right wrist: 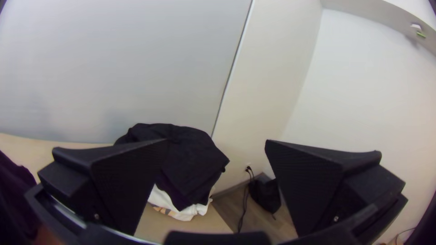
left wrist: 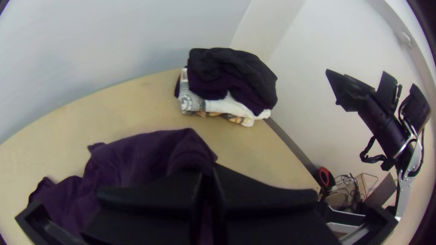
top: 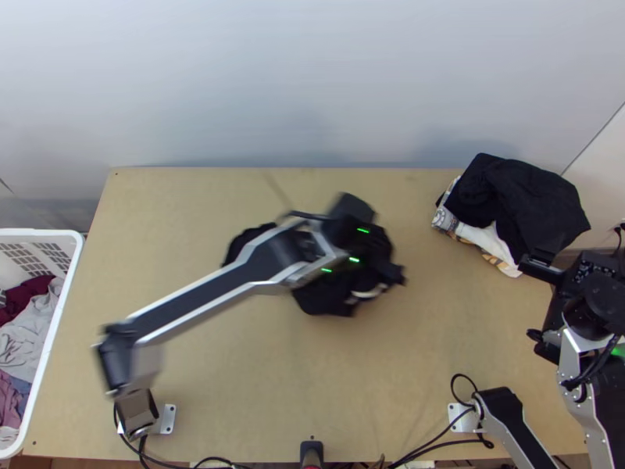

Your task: Fold the t-shirt

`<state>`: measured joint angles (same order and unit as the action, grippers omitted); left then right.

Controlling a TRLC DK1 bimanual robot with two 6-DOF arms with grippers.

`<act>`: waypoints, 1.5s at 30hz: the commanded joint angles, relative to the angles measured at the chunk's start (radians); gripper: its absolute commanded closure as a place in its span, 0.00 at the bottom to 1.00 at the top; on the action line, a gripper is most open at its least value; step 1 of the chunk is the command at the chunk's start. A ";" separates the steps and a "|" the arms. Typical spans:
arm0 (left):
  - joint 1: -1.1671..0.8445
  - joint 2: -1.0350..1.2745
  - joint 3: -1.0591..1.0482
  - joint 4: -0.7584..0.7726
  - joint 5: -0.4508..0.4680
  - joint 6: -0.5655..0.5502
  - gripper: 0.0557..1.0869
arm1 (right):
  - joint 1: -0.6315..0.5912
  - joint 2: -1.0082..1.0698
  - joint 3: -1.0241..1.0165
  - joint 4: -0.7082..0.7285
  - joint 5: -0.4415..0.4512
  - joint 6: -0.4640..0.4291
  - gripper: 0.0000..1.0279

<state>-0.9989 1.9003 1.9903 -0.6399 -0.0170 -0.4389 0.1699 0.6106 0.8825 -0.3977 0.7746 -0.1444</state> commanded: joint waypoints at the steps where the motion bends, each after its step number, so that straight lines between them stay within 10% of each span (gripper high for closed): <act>1: -0.115 0.306 0.303 0.008 -0.024 -0.032 0.72 | -0.081 -0.049 -0.063 -0.020 -0.001 0.017 0.04; 6: -0.121 0.293 0.318 0.020 -0.055 -0.032 0.04 | -0.063 -0.054 -0.093 -0.053 -0.009 0.083 0.04; 20: 0.114 -0.018 0.077 -0.394 -0.055 -0.018 0.04 | 0.120 0.113 0.027 -0.155 -0.170 0.247 0.04; 34: 0.286 -0.434 -0.673 -0.233 -0.109 0.034 0.05 | 0.379 0.204 0.072 -0.291 -0.288 0.356 0.07; 45: 0.474 -0.383 -0.854 -0.081 -0.147 0.086 0.05 | 0.398 0.239 0.085 -0.276 -0.290 0.391 0.05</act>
<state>-0.6304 1.4899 1.2469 -0.7986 -0.1436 -0.3801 0.5480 0.8272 0.9592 -0.6819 0.4881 0.2325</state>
